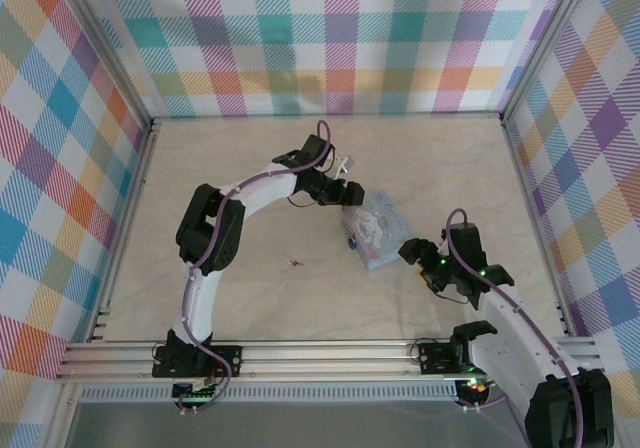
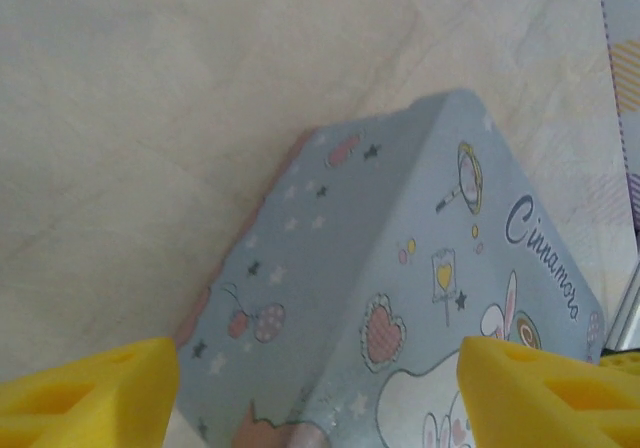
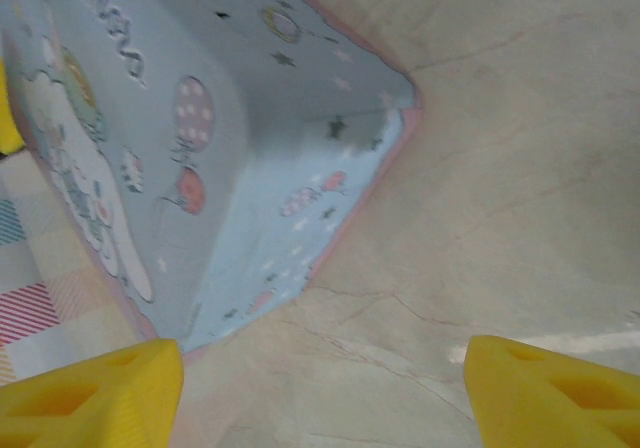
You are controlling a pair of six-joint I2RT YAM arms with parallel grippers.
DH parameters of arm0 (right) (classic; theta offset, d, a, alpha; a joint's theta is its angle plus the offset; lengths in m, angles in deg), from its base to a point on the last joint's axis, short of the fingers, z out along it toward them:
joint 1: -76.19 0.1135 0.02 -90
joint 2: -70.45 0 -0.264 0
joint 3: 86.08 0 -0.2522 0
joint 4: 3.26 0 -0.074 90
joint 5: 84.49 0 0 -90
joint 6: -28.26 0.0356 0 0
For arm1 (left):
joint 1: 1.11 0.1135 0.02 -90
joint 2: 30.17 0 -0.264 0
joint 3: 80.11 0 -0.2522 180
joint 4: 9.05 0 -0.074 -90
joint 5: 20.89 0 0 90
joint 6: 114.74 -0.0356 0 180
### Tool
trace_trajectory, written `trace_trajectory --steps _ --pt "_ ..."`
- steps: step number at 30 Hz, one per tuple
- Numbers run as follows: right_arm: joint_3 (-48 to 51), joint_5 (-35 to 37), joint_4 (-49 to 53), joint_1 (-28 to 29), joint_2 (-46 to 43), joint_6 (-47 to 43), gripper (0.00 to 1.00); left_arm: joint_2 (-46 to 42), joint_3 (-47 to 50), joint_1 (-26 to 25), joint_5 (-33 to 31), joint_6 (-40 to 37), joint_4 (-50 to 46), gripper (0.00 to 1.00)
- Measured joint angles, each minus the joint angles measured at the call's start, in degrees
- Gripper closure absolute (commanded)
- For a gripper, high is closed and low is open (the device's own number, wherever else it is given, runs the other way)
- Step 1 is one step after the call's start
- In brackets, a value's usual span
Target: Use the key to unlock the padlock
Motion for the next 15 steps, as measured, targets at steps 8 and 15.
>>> trace_trajectory --steps 8,15 --pt "-2.75 1.31 -4.2 0.07 5.92 0.98 0.31 -1.79 4.96 -0.33 0.94 -0.2 0.74 0.33" --pt "-9.55 0.79 -9.9 2.58 21.46 1.01 0.36 -7.37 10.88 -0.24 -0.2 0.04 1.81 0.36"
